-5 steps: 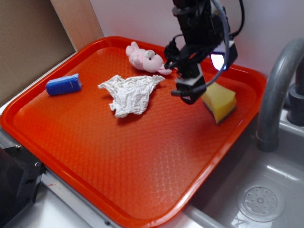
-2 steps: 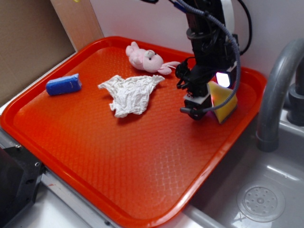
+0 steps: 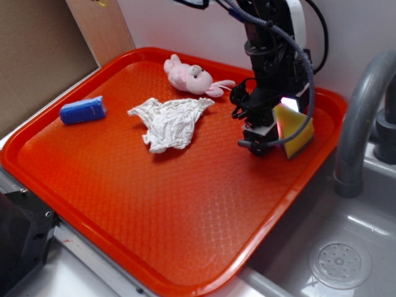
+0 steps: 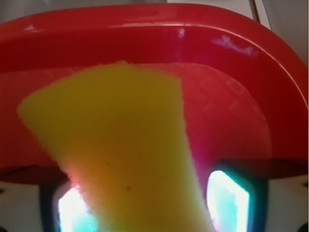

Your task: Grab the green sponge.

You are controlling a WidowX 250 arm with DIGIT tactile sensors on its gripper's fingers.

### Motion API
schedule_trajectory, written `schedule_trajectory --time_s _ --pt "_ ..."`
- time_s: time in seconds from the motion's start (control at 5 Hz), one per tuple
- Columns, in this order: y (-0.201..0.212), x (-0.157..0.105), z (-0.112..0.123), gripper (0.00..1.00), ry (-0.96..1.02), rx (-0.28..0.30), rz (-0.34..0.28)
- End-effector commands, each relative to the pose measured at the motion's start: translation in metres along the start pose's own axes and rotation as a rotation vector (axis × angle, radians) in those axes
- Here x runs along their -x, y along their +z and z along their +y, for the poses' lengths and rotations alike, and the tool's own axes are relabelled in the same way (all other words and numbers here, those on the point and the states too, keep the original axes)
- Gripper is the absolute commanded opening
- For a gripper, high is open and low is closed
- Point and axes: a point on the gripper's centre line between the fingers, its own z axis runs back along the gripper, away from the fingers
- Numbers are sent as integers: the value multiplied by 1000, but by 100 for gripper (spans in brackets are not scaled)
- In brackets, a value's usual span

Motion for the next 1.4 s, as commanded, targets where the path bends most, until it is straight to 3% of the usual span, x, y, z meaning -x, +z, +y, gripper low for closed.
schedule_trajectory --time_s 0.0,0.2,0.4,0.6,0.8,1.2 --pt "7 -29 -29 0 -53 -19 -25" --pt "36 -10 -27 0 123 -94 15" --pt "89 30 -36 0 366 -177 22" --pt "119 59 -37 0 611 -183 82" --pt "145 91 -57 0 855 -221 130" --pt "180 113 -92 0 1363 -208 110"
